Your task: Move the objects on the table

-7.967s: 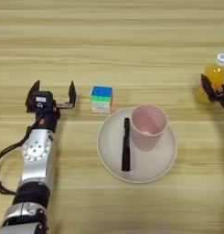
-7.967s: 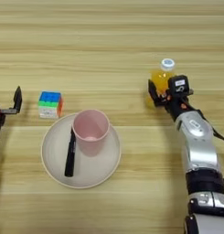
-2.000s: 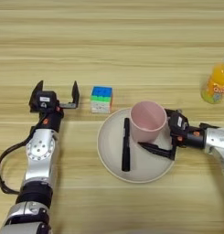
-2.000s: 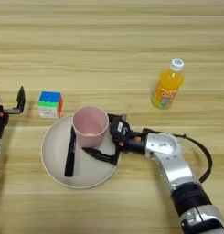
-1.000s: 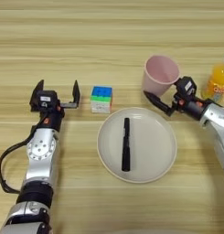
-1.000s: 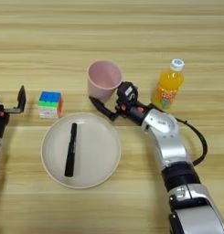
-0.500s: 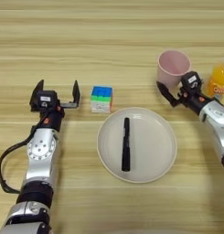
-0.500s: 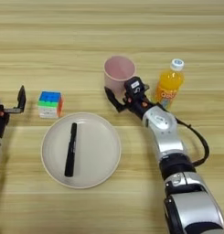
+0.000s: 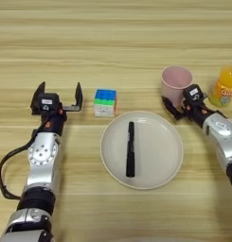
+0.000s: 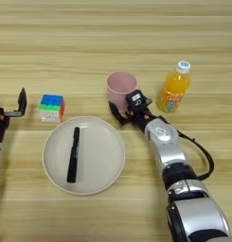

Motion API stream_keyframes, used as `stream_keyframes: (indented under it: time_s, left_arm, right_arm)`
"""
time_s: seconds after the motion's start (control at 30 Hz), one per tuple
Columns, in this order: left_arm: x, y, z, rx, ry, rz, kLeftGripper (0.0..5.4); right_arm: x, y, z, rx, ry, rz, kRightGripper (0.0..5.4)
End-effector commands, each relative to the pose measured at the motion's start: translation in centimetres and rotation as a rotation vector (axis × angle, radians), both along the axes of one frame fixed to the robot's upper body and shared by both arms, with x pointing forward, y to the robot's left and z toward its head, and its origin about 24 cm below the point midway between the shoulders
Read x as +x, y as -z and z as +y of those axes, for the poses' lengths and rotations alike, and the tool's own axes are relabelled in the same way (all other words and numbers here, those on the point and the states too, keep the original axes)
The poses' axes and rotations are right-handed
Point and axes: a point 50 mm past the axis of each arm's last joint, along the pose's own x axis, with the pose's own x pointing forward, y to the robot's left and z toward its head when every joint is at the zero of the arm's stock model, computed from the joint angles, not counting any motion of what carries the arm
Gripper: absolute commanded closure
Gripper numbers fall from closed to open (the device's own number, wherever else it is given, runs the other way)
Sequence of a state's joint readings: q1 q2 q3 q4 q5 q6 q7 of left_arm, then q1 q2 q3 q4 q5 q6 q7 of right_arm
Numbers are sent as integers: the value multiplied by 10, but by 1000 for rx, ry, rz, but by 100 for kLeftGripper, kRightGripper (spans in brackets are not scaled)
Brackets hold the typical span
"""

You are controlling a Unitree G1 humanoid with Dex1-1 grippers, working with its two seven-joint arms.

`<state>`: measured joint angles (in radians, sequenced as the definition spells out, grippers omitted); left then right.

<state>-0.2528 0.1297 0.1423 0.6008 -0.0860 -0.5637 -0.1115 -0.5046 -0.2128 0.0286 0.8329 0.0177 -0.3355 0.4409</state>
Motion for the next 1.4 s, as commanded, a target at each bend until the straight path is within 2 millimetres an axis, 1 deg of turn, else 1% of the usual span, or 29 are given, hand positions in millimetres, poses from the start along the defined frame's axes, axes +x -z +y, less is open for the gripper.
stream_keyframes:
  time_s: [0.03,0.17,0.2,0.33,0.37,0.53,0.7,0.8,1.0,1.4]
  left_arm:
    - [-1,0,0,6,2,0,0]
    - [-1,0,0,6,2,0,0]
    - [-1,0,0,6,2,0,0]
    - [-1,0,0,6,2,0,0]
    - [-1,0,0,6,2,0,0]
    - [-1,1,0,6,2,1,0]
    - [-1,1,0,6,2,1,0]
    - [-1,1,0,6,2,2,0]
    - [-1,1,0,6,2,2,0]
    - [0,2,0,6,2,6,0]
  right_arm:
    - [3,-2,2,8,-1,-4,136]
    - [3,-1,2,7,-4,4,136]
    - [3,0,3,7,-5,5,107]
    - [2,0,3,8,-7,7,67]
    - [2,0,3,9,-7,7,67]
    - [3,-1,2,14,-2,2,4]
    - [4,-6,3,33,3,-32,4]
    - [5,-12,3,62,11,-70,4]
    - [6,-35,4,143,11,-192,4]
    - [0,-64,7,245,-19,-325,4]
